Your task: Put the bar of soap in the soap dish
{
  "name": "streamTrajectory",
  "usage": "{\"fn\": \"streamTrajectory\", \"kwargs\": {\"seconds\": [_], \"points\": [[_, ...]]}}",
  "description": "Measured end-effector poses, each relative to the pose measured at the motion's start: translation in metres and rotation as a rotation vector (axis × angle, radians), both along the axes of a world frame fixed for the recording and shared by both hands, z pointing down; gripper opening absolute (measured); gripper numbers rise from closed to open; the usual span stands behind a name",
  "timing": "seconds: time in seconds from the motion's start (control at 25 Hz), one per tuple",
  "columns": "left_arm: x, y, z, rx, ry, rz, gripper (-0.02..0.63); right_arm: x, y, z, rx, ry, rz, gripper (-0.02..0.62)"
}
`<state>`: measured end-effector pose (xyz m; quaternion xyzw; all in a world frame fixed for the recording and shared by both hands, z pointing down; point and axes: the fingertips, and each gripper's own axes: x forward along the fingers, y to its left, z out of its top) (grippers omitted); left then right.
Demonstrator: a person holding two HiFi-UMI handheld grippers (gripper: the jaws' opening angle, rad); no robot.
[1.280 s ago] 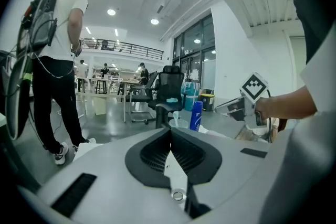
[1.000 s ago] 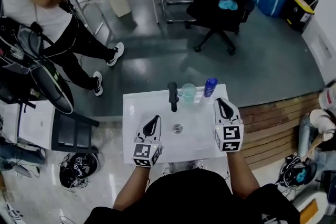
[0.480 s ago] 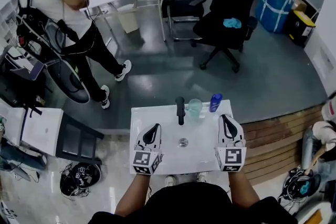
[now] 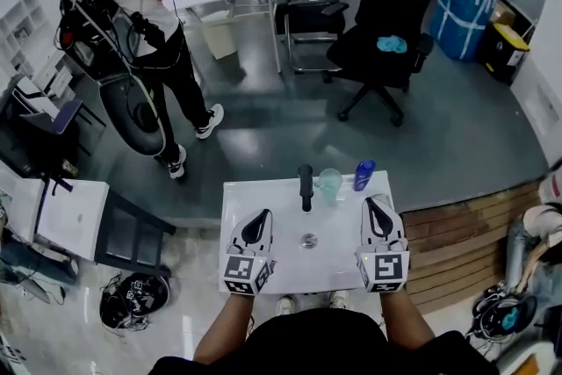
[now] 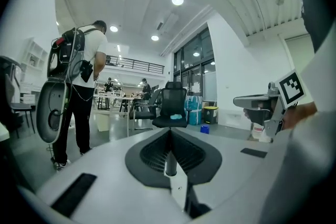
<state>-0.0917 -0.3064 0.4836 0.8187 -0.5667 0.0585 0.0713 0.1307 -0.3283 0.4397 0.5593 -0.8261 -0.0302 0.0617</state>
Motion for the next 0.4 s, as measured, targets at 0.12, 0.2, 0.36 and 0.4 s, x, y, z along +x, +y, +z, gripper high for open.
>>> {"fn": "streamTrajectory", "kwargs": {"seconds": [0.12,0.2,0.36,0.4], "points": [[0.006,0.005,0.002,-0.006,-0.012,0.022,0.018,0.000,0.002,0.000,-0.001,-0.020,-0.002,0.017],[0.010,0.009,0.006,-0.015,-0.013,0.030,0.018,0.001,0.002,0.000,-0.004,-0.019,-0.001,0.017],[0.020,0.009,0.008,-0.021,-0.005,0.038,0.018,0.003,-0.002,0.000,-0.004,0.014,0.001,0.017],[0.023,0.009,0.008,-0.021,-0.004,0.041,0.018,0.004,-0.004,0.001,-0.004,0.022,0.001,0.017]]}}
